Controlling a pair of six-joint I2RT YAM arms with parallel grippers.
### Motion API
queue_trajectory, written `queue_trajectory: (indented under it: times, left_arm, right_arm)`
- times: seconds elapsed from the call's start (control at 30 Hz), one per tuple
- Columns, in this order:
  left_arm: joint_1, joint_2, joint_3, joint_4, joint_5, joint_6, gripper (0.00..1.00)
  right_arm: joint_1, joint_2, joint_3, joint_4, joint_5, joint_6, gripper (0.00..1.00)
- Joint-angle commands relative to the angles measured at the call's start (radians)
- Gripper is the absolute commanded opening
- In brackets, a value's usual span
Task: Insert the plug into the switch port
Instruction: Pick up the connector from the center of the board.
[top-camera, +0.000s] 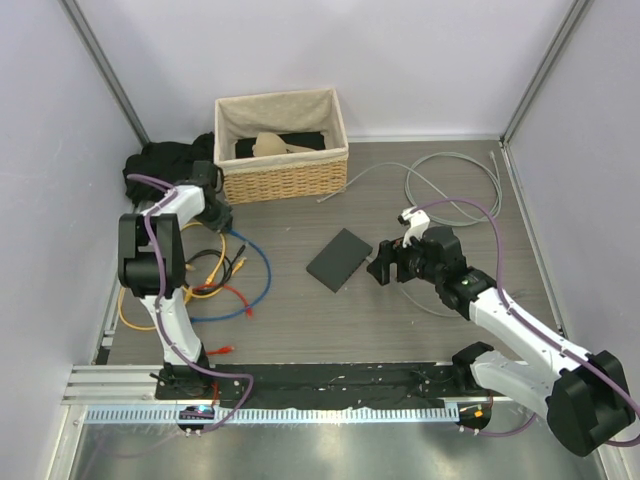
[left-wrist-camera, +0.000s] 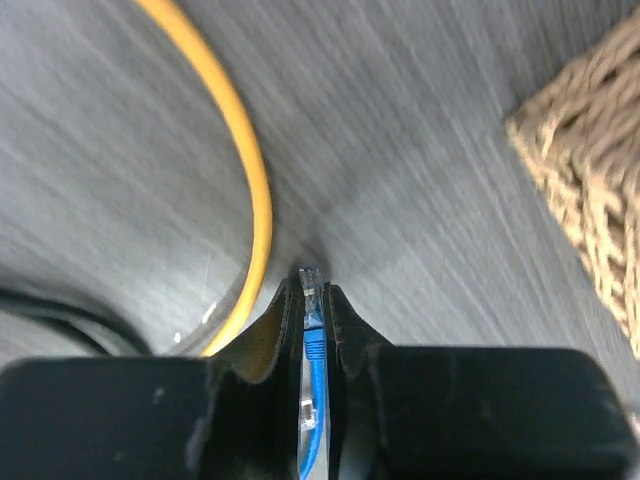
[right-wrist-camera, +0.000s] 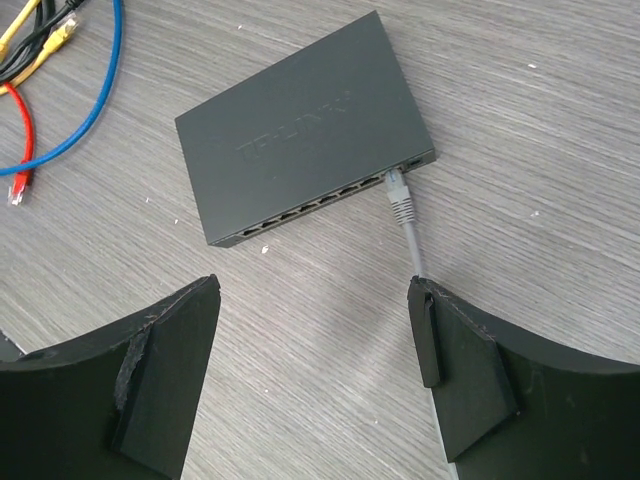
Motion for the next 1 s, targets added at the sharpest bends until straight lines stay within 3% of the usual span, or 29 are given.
queue_trajectory:
  times: [0.0,0.27,0.53,0.73,0.97]
  left_arm:
    - [0.002,-0.15,-0.041,0.016,0.052,0.017,0.06]
    - [-0.042,-0.423,-0.189,0.131,0.256,0.004,0.08]
    - [-0.178,-0.669,-0.361,0.241,0.362,-0.066,0.1]
    - [-0.255,-0.799,-0.425,0.29,0.375,-0.094,0.1]
    - [-0.3,-0.882,-0.473,0.3,0.356,-0.099,0.11]
  right_arm:
    - [0.012,0.011,0.057,0.046,-0.04,-0.006,0.84]
    - [0.09,0.093,0.191,0.158,-0.05,0.098,0.84]
    - [0.314,0.326,0.381,0.344,0.084,0.223,0.81]
    - [0.356,0.464,0.467,0.392,0.151,0.356,0.75]
    - [0.37,0.549,0.542,0.349,0.11,0.399,0.66]
